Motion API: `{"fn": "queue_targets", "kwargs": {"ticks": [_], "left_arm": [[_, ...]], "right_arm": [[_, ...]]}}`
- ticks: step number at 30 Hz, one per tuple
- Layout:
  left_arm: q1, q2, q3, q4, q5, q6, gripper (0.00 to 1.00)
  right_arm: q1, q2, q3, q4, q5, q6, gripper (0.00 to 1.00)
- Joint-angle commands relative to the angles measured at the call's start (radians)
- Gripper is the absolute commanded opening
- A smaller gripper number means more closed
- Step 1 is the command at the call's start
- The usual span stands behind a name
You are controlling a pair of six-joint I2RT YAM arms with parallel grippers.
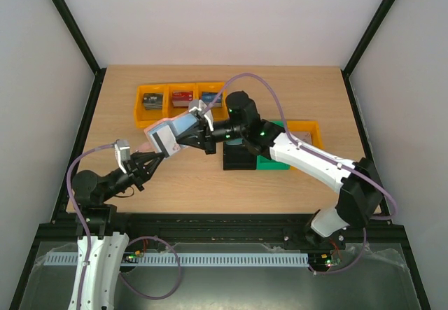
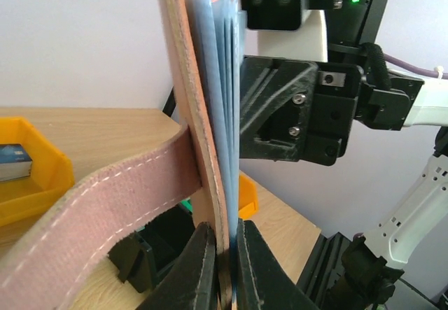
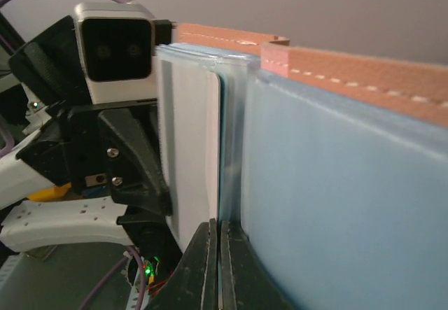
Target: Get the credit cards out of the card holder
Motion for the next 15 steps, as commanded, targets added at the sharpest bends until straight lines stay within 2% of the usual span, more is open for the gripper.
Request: {"fn": "queue_targets", "kwargs": {"ticks": [1,4,10,15], "left_arm": [[-0.005,0.007,-0.014,0.032,-0.040,-0.014,0.03],[-0.005,0.007,-0.011,0.032,-0.053,-0.008,0.02],[-0.005,0.009,-0.004,-0.003,-0.072,0.036,0.02],[-0.005,0.010,-0.001,-0.015,-0.066,0.050,0.02]], "right_arm": [[0.110,-0.049,-0.014,-0.039,-0.219,-0.086,0.02],[0.111,-0.041,-0.002,-0.092,-0.261,-0.120,0.02],[0.122,-0.003,0.074,-0.285,-0.278,-0.232,0.13],[0.146,-0.018,0.080,-0.238,-0.163,-0.209,0.20]]}}
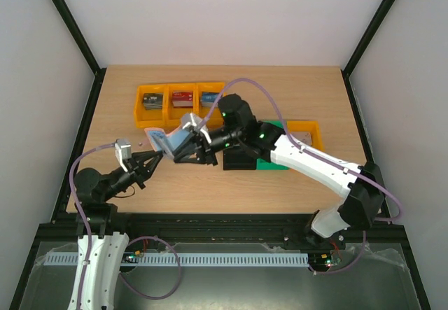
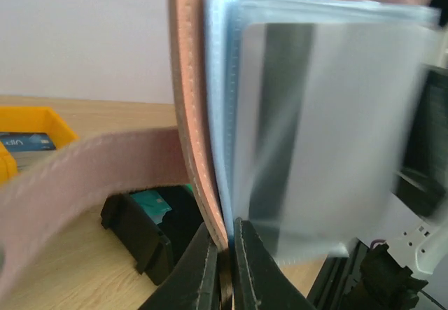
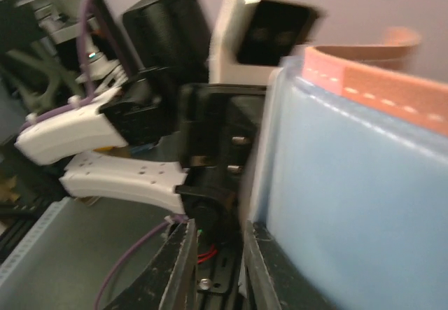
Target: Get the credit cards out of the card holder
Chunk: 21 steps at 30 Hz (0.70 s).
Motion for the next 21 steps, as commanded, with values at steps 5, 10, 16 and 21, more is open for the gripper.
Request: {"fn": "queue_targets", "kwargs": {"ticks": [5,10,16,21], "left_arm": [[-0.006,0.009,-0.001,0.027,-0.017,0.026,0.02],[-0.007,-0.001,-0.001,0.030,0.007,0.023,0.02],[-0.007,-0.015,-0.003,0.030,0.008,0.022,0.02],[-0.007,-0.021,-0.002,0.023,0.006,0.041,0.02]], "right_arm": [[0.113,-0.005,-0.042,0.113,0.051,0.078,0.28],[0.113,-0.034,-0.063,0.142,0.234,0.106,0.28],[0.112,-0.065,-0.081,0.147,0.341,0.109,0.29],[0.056,-0.133,-0.132,0.208,0.281,0.144,0.29]]}}
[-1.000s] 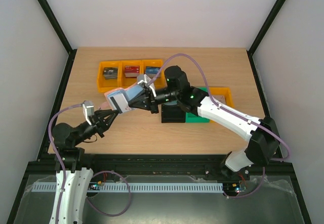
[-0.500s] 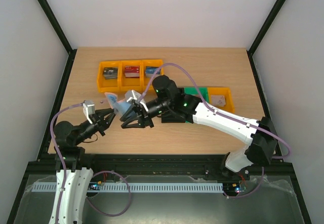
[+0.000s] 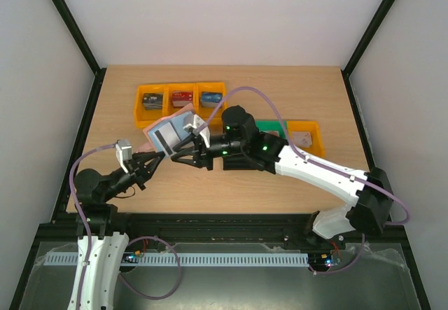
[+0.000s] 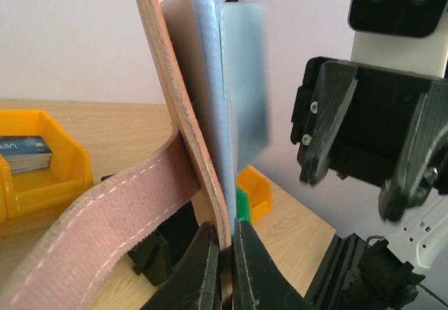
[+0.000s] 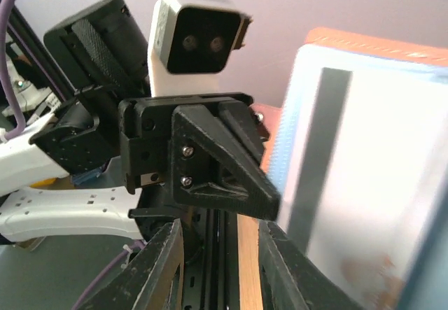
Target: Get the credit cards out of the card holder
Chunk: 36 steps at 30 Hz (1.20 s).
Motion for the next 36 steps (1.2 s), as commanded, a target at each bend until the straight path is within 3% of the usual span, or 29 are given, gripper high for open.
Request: {"fn": "queue_targets", "kwargs": {"ticks": [1,10,20,22,27,36], "left_arm": [[-0.005,-0.021,-0.001,0.027,0.017,0.033,0.03],[-0.006,-0.021,0.041,-0.045,0.015,0.179,0.02],[-0.006,-0.023,0.073,-0.055,0.040,0.202,0.02],[-0.006,-0.024,0.077,-0.057,0.046,0.205,0.02],[-0.006,-0.021,0.084,-0.049,0.067,0.204,0.02],[-0.006,-0.021,0.091,-0.045,0.106,0.227,0.02]], "right_arm": [[-0.055,-0.080,-0.039,0.092,-0.011,0.048,0.29],[-0.083,-0.054,-0.010,0.065,0.095,0.081,0.28],[-0.137,-0.078,0.000,0.013,0.151,0.083,0.31],[-0.162,-0.091,-0.012,0.005,0.169,0.089,0.44],[-0.170,-0.111,-0.030,-0.022,0.172,0.035,1.00],[-0.170,-0.064,0.002,-0.035,0.033,-0.060,0.99]]}}
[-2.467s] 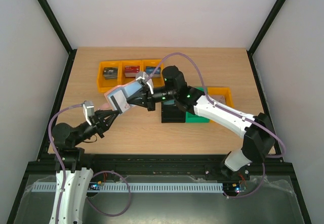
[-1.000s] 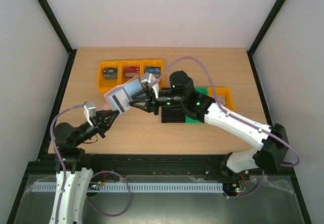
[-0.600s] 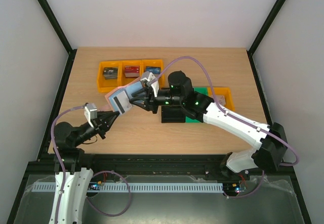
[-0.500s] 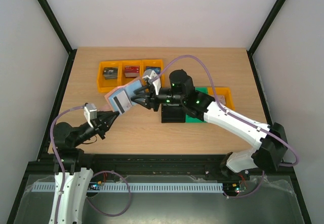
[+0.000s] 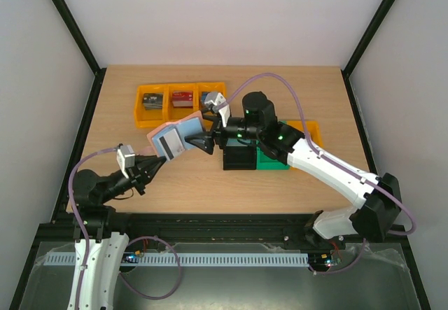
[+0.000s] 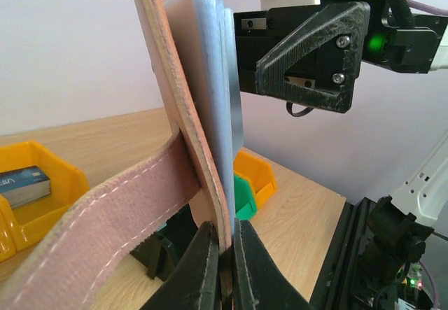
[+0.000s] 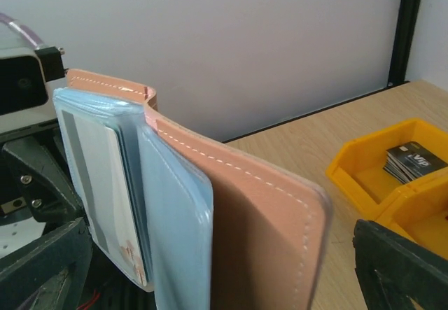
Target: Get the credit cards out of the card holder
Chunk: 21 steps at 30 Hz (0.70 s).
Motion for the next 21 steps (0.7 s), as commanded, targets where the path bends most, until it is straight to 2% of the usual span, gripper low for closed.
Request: {"fn": "queue_targets", "kwargs": {"ticks": [1,5,7,9,15,17,19,21], "left_arm": [[-0.001,-0.009,0.041,0.027,0.046,0.036,0.02],[-0.001,-0.010,0.042,-0.028,0.043,0.101,0.02],[-0.001,-0.009,0.041,-0.040,0.038,0.108,0.02],[-0.001,-0.008,0.042,-0.037,0.036,0.101,0.02],[-0.001,-0.013,0.027,-0.011,0.025,0.039,0.02],[-0.001,-0.015,0.013,-0.002,0.000,-0.002,0.03],[-0.002,-0.014,-0.006,-0.004,-0.049,-0.055,0.18],[-0.001,-0.012,-0.031,-0.003,-0.075,-0.084,0.27]], "right_arm": [[0.004,0.027,0.037,-0.030,-0.094,-0.062,0.99],[0.004,0.066,0.056,-0.016,-0.160,-0.032,1.00],[0.004,0.088,0.071,-0.021,-0.176,-0.015,0.90],[0.004,0.104,0.081,-0.032,-0.224,-0.010,0.73],[0.004,0.081,0.046,0.032,-0.305,0.019,0.02],[0.004,0.068,0.033,0.043,-0.303,0.026,0.02],[0.003,0.060,0.026,0.037,-0.298,0.027,0.02],[0.003,0.061,0.024,0.029,-0.307,0.026,0.02]]}}
